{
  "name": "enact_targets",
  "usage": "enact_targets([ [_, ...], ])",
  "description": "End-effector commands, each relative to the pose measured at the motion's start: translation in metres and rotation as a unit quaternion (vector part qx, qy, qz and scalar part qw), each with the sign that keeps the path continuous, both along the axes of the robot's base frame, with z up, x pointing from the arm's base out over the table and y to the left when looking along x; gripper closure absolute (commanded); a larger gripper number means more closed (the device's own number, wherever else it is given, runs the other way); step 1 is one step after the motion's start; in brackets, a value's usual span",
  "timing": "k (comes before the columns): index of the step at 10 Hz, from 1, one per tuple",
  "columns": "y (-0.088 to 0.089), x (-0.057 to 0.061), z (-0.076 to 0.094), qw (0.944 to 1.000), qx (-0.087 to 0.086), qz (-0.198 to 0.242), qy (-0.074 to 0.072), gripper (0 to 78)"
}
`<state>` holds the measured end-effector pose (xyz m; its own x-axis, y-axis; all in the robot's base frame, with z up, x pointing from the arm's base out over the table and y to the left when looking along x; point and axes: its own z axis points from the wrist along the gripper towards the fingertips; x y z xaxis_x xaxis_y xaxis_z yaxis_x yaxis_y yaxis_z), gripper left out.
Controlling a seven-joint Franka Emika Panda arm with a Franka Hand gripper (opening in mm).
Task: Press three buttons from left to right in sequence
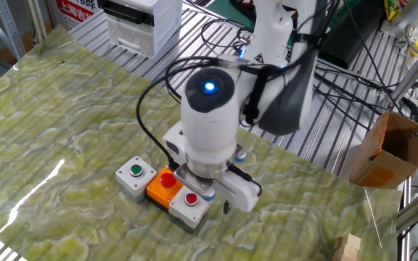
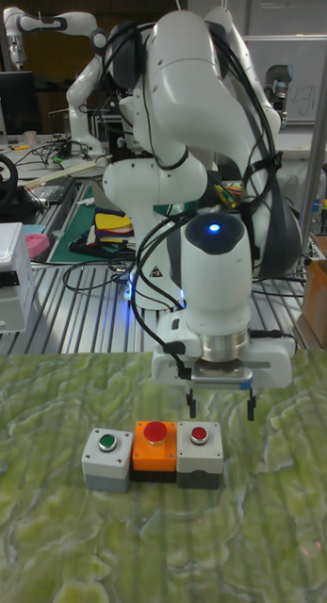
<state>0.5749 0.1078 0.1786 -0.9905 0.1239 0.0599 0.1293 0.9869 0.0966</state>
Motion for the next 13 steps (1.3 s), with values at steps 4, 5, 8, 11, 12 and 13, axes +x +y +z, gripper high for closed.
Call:
enact_targets([
  [4,0.007,0.017,-0.006,0.9999,-0.001,-0.007,-0.011,0.1],
  [5,0.006,0.019,-0.008,0.9999,0.0,-0.006,-0.011,0.1],
  [8,0.007,0.019,-0.016,0.9999,-0.001,-0.005,-0.012,0.1],
  [11,0.009,0.014,-0.02,0.9999,-0.004,-0.006,-0.01,0.1],
  [12,0.01,0.012,-0.024,0.9999,-0.005,-0.006,-0.012,0.1],
  [13,0.01,0.011,-0.026,0.9999,-0.005,-0.006,-0.013,0.1],
])
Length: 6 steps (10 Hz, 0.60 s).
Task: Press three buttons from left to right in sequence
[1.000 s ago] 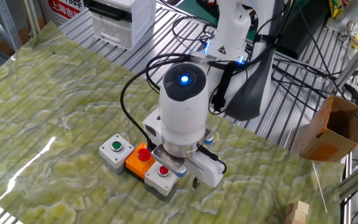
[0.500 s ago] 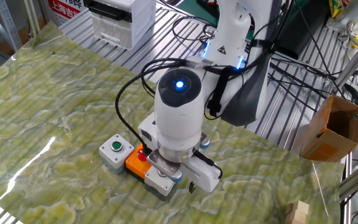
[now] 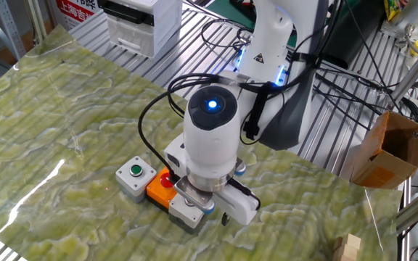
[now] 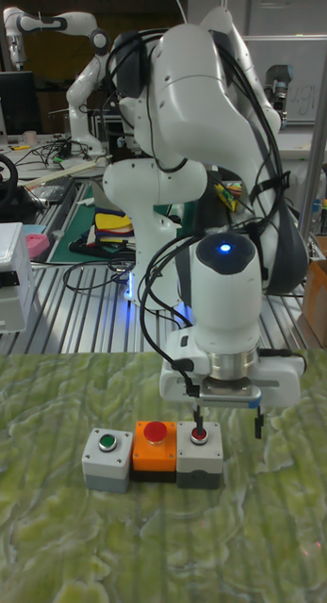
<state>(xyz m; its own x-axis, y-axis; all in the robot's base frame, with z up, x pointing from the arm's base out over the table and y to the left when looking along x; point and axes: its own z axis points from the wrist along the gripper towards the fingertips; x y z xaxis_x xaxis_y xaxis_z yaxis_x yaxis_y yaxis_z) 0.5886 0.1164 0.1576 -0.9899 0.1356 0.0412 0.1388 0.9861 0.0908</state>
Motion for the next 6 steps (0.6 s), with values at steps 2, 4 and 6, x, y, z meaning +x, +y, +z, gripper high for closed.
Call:
enact_targets([
  [2,-0.001,0.0,-0.02,1.0,-0.003,0.005,-0.008,0.1],
  [4,-0.001,0.0,-0.02,1.0,-0.002,0.004,-0.006,0.1],
  [6,0.005,-0.005,-0.005,0.9999,-0.009,-0.008,-0.005,0.1],
])
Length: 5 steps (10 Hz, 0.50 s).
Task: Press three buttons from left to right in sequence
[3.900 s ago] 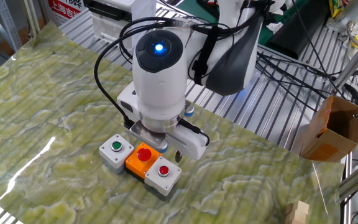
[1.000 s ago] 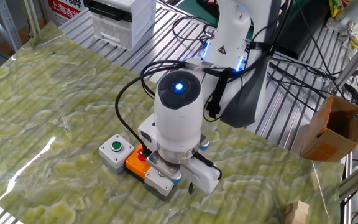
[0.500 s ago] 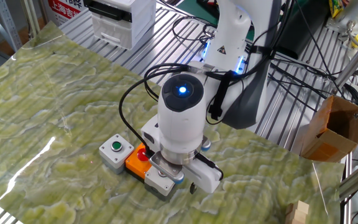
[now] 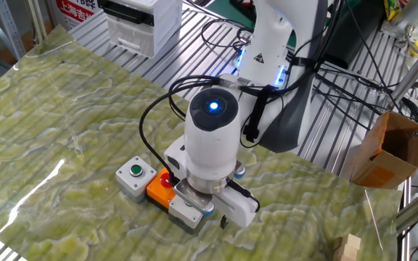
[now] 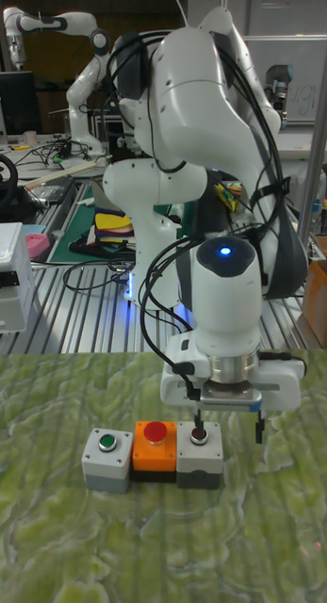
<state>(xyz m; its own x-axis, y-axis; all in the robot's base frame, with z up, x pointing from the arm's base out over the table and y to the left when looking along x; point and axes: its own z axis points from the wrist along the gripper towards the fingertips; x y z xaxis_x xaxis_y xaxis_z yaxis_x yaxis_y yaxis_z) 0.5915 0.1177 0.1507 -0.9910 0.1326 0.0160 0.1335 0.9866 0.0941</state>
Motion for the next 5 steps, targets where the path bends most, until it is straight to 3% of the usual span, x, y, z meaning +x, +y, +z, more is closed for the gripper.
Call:
enact_targets([
  [1,0.004,-0.009,0.012,0.9999,-0.01,-0.009,0.011,0.1],
  [3,0.002,-0.012,0.031,0.9997,-0.019,-0.008,0.015,0.1],
  [5,-0.004,-0.015,0.06,0.9994,-0.025,-0.008,0.024,0.1],
])
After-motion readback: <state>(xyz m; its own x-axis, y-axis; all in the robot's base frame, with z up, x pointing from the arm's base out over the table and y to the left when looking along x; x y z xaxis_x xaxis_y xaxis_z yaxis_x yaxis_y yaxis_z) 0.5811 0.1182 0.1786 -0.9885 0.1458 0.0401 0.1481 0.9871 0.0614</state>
